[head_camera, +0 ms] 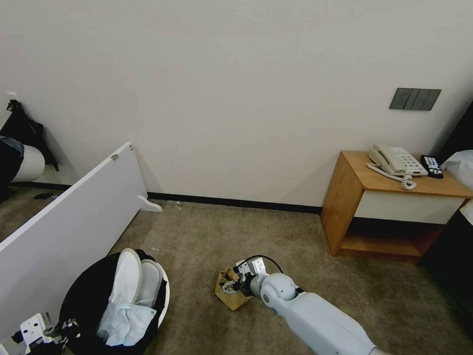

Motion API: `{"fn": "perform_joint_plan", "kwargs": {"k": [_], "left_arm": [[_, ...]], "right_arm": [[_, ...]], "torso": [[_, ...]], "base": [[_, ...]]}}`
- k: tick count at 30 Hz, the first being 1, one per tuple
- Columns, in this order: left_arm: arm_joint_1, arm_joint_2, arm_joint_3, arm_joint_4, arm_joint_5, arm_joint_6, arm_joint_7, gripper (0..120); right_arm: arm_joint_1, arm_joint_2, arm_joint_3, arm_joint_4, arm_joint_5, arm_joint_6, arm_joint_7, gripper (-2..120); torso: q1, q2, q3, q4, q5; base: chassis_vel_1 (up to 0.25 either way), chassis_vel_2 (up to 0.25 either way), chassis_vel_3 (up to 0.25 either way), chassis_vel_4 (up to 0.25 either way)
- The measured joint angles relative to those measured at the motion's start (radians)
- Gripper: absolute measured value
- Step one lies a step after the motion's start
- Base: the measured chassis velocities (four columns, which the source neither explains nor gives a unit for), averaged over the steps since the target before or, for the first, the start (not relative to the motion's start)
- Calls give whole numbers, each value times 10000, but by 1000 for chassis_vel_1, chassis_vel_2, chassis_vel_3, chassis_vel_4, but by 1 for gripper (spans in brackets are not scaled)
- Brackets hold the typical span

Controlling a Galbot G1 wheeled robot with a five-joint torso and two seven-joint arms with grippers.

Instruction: Pick up the trash bin, then pick up the garbage from the floor and place it into the trash bin.

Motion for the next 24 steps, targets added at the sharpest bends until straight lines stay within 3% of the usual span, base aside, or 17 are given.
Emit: {"fn": "perform_joint_plan", "kwargs": {"k": [24], "left_arm": [[-14,-22,111,77,52,-21,23,2]], "right_arm": [[-61,194,-52,-1237,-814,643,-550,97]], "torso": [[0,0,0,1,1]], "base": [[0,0,0,0]]}}
